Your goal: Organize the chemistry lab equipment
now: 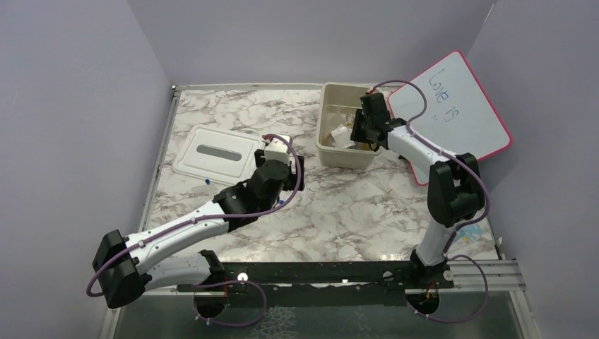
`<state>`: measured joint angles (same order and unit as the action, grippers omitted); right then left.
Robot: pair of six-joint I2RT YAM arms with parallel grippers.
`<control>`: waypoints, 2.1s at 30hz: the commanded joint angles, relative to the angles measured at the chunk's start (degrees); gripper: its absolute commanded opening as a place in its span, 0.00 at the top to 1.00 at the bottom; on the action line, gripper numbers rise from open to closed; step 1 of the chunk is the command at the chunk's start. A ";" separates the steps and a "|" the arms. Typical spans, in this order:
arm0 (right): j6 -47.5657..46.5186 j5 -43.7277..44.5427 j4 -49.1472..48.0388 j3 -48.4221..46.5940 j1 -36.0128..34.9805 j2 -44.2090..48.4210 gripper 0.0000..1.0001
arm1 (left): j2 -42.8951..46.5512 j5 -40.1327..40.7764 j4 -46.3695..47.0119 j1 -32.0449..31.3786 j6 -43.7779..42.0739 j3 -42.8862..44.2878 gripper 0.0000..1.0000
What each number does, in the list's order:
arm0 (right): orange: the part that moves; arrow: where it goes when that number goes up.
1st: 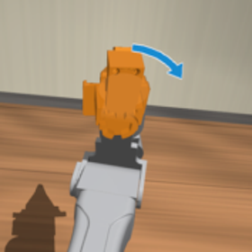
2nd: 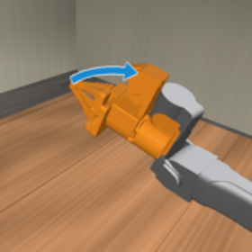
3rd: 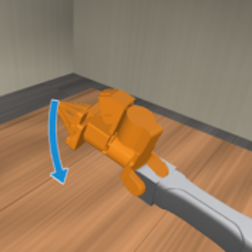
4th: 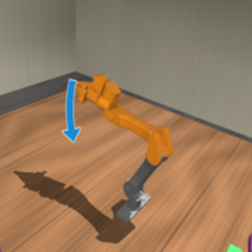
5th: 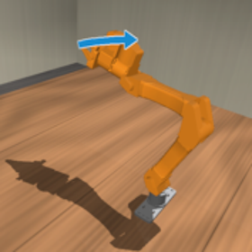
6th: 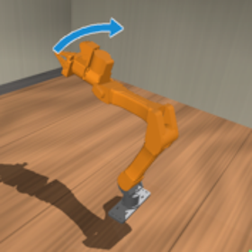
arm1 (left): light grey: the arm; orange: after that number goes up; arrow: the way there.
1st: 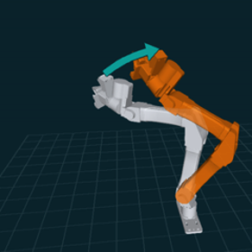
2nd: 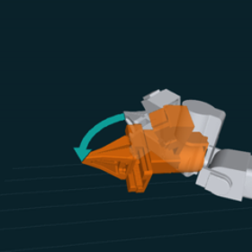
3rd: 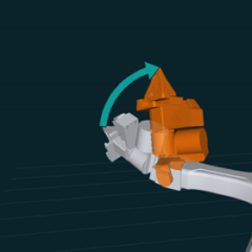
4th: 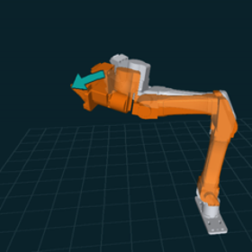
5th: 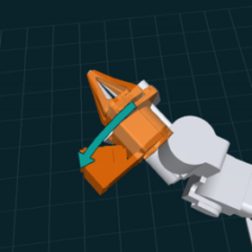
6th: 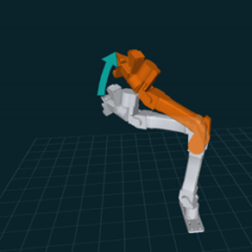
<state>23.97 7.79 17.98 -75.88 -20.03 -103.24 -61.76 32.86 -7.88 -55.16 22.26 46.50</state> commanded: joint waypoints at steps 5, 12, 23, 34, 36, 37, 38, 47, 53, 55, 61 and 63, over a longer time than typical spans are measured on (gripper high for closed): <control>-1.38 1.26 2.37 -5.40 0.23 7.72 0.56 | -0.38 0.78 -2.42 0.62 -1.72 4.16 0.19; -1.54 6.06 5.38 2.33 0.25 22.15 0.42 | 1.14 -0.66 -5.17 0.75 -3.25 6.05 0.16; 5.90 22.71 21.85 18.64 0.50 44.62 0.28 | 2.49 -2.70 -5.25 0.84 -5.23 5.58 0.15; 9.65 20.51 18.30 30.59 0.94 40.90 0.13 | 3.31 -3.06 -4.27 0.84 -4.58 4.32 0.14; 8.81 18.50 15.26 32.13 1.20 39.39 0.13 | 3.12 -3.07 -4.34 0.84 -4.71 4.31 0.14; 8.18 17.38 13.76 32.77 1.29 38.49 0.13 | 3.06 -3.08 -4.32 0.84 -4.74 4.35 0.14; 7.55 16.21 12.52 33.17 1.43 37.41 0.13 | 2.96 -3.11 -4.41 0.84 -4.76 4.32 0.14; 8.09 10.68 6.64 36.88 2.28 26.82 0.17 | 2.03 -3.06 -4.43 0.84 -4.24 4.04 0.14; 8.40 6.81 5.45 37.28 2.63 26.02 0.25 | 1.49 -3.17 -4.50 0.84 -4.24 4.15 0.14; 9.73 6.51 7.70 36.73 2.63 25.97 0.36 | 1.40 -3.09 -4.47 0.84 -4.17 4.14 0.14; 12.54 6.53 14.53 34.81 2.63 28.98 0.61 | 1.31 -3.22 -4.33 0.83 -4.01 4.08 0.14; 12.90 5.95 16.07 34.20 2.63 30.50 0.54 | 1.20 -3.32 -4.33 0.85 -3.91 4.08 0.14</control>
<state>34.15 16.75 28.62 -39.75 -17.43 -75.66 -60.25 30.65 -12.97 -54.48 17.96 50.94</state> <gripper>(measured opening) 0.403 0.859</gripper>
